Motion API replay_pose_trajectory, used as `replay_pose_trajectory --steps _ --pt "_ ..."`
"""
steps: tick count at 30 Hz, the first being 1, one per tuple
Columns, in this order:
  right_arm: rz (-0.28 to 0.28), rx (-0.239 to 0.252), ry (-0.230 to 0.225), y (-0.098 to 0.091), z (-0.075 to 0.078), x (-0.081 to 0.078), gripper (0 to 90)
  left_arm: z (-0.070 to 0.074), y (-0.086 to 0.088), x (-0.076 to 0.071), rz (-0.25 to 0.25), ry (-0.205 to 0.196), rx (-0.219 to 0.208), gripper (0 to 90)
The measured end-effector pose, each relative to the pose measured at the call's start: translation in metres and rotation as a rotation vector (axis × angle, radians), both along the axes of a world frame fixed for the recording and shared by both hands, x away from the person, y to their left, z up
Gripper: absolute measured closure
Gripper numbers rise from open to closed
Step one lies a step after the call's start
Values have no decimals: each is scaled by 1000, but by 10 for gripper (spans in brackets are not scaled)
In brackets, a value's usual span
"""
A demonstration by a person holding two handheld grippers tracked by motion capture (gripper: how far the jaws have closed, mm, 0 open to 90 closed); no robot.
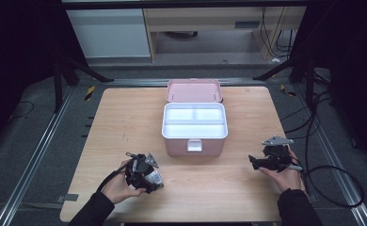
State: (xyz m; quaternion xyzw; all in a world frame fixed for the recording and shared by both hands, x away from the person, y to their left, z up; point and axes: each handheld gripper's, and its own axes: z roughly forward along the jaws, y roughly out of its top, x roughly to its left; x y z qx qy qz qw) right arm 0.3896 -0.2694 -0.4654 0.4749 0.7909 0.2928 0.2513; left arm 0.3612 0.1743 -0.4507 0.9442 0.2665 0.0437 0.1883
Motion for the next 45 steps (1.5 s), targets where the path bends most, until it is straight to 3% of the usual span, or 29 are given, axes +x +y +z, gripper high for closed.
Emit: replay_pose_trajectory --steps 5,12,15,22,26,32,37,42,45 --pt "-1 -3 3 0 0 0 121 6 6 1 49 -8 0 451" --pt "-3 1 5 -1 -1 0 121 23 41 12 224 -69 -37 451" --pt "1 -6 6 -1 -1 0 122 22 58 18 311 -92 -36 451" --pt "4 -3 7 0 -1 0 128 10 90 32 433 -90 -19 450" --pt "10 -2 5 0 -1 0 133 4 98 35 459 -77 -15 449" --pt "7 9 4 -1 0 0 143 0 100 36 460 -77 -16 440" --pt "13 11 -13 -2 3 0 146 17 101 32 465 -140 -78 389" --pt "18 41 -52 -1 14 0 156 48 101 24 466 -227 -190 393" --pt "16 93 -101 2 25 -2 170 63 96 22 463 -275 -257 410"
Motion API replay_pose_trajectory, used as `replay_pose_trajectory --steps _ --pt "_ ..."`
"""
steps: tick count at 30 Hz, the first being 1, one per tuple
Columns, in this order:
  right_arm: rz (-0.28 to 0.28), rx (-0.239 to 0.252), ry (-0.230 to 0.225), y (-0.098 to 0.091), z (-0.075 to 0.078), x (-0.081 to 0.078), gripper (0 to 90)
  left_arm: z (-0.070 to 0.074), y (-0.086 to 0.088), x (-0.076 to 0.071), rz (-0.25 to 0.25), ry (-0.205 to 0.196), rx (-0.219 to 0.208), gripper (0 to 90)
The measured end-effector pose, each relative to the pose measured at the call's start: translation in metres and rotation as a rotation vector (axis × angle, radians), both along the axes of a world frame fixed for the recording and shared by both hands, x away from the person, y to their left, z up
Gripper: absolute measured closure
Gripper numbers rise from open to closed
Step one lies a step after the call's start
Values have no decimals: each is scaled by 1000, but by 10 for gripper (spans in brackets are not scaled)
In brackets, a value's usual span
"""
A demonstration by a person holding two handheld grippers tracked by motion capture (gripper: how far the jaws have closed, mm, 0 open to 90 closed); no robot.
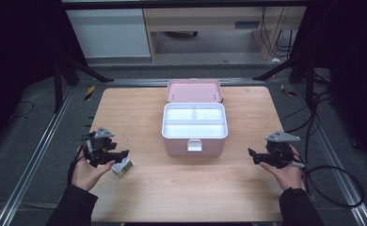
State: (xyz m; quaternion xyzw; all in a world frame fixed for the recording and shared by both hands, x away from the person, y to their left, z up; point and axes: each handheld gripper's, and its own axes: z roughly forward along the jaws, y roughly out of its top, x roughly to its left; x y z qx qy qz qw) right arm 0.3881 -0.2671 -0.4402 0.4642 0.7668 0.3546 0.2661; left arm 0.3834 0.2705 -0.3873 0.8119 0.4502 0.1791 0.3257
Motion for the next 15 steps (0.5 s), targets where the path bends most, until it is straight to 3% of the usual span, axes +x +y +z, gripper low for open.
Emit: replay_pose_trajectory --steps 1,4,6,12,15 --pt "17 30 -26 3 8 0 171 5 -2 0 -10 -22 -9 421" --pt "26 52 -47 6 17 1 180 17 -9 5 -19 -105 -45 428" --pt "37 78 -65 10 26 4 188 21 -14 10 -27 -135 -79 440" --pt "93 164 -104 34 55 23 235 26 -41 34 -30 -175 -175 456" --pt "120 174 -110 49 62 35 250 25 -57 44 -56 -198 -208 459"
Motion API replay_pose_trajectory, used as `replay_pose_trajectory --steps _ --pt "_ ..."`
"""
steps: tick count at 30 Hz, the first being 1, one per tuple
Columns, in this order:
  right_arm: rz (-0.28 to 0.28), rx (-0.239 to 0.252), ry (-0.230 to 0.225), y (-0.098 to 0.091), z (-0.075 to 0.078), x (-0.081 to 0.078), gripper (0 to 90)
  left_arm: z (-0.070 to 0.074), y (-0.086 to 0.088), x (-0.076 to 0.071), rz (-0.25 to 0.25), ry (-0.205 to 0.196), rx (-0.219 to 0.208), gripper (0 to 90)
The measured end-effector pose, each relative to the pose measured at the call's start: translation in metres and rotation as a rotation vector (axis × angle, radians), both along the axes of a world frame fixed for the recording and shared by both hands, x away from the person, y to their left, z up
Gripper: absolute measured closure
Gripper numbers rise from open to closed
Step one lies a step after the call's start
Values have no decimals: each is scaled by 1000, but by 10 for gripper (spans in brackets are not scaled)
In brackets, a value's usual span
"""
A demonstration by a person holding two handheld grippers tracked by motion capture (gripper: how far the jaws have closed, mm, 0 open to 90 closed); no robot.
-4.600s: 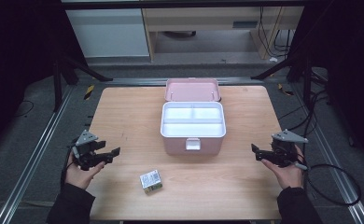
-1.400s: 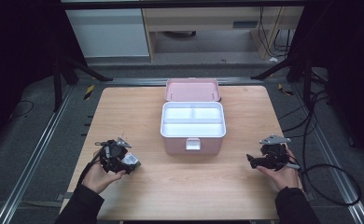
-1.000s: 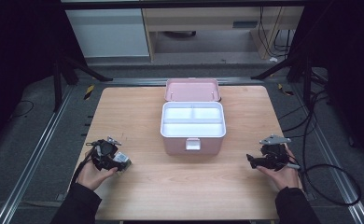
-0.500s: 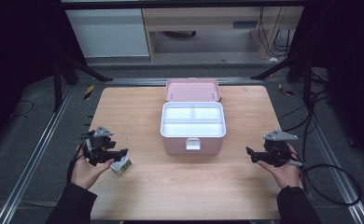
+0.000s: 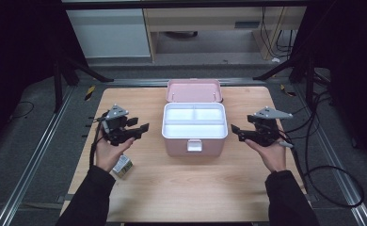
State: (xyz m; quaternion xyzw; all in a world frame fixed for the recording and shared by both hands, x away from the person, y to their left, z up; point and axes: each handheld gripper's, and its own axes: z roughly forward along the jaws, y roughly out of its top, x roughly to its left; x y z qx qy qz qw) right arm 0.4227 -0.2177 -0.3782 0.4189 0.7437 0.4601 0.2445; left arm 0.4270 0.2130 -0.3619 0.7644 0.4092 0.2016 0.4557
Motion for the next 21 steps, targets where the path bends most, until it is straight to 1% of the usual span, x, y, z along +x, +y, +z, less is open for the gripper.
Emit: replay_pose_trajectory --steps 2,3,4,6,7,8,10,15,19,21 --pt "10 -7 2 10 1 8 260 -2 -14 7 -15 -15 4 456" --pt "17 -4 8 16 -1 13 263 -4 -18 9 -20 -15 3 456" --pt "21 0 16 18 -2 16 266 -7 -24 13 -26 -5 -1 456" --pt "29 0 39 26 -8 22 277 -13 -33 18 -41 8 7 458" --pt "32 -9 49 29 -11 24 283 -17 -36 20 -48 8 22 458" --pt "32 -23 53 31 -14 25 289 -19 -39 21 -52 16 28 458" --pt "34 -36 61 35 -18 27 304 -27 -44 24 -70 32 37 458" --pt "43 -57 93 40 -28 31 353 -36 -49 27 -73 56 70 476" --pt "60 -73 102 44 -33 32 382 -39 -47 29 -83 64 39 482" --pt "67 -80 104 45 -34 32 402 -40 -47 29 -84 63 33 482"
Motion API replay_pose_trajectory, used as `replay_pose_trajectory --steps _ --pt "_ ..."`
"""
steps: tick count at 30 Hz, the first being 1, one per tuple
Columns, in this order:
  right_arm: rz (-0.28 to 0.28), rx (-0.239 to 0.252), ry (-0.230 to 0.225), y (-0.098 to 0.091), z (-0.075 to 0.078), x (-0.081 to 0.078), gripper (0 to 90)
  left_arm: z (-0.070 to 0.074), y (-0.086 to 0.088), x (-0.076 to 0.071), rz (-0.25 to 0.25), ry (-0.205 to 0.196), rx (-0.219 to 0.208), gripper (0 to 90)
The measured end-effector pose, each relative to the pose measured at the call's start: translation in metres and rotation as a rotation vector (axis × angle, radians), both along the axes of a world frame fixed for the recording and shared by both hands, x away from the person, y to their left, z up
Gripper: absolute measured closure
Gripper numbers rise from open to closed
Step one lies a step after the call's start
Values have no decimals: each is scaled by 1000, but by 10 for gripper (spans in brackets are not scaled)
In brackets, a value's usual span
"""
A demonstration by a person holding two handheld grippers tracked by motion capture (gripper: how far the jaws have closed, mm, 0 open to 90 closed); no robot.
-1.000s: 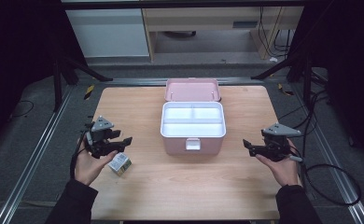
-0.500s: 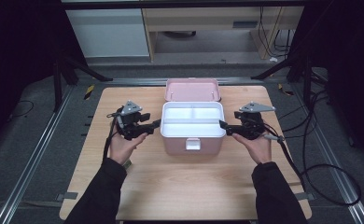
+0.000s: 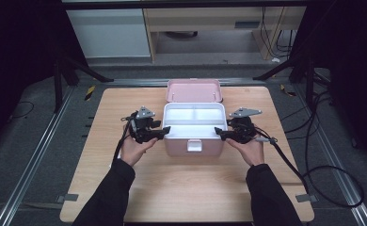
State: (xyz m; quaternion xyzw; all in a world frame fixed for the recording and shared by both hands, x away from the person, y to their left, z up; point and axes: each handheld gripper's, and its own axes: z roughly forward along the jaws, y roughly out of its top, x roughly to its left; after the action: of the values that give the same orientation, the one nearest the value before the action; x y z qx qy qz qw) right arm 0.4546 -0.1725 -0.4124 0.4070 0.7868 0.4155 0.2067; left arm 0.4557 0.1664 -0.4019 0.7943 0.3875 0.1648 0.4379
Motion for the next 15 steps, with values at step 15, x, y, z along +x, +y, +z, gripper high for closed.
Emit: replay_pose_trajectory --steps 15 --pt "-10 29 2 7 -2 -16 466 2 6 -16 -22 -13 39 526"
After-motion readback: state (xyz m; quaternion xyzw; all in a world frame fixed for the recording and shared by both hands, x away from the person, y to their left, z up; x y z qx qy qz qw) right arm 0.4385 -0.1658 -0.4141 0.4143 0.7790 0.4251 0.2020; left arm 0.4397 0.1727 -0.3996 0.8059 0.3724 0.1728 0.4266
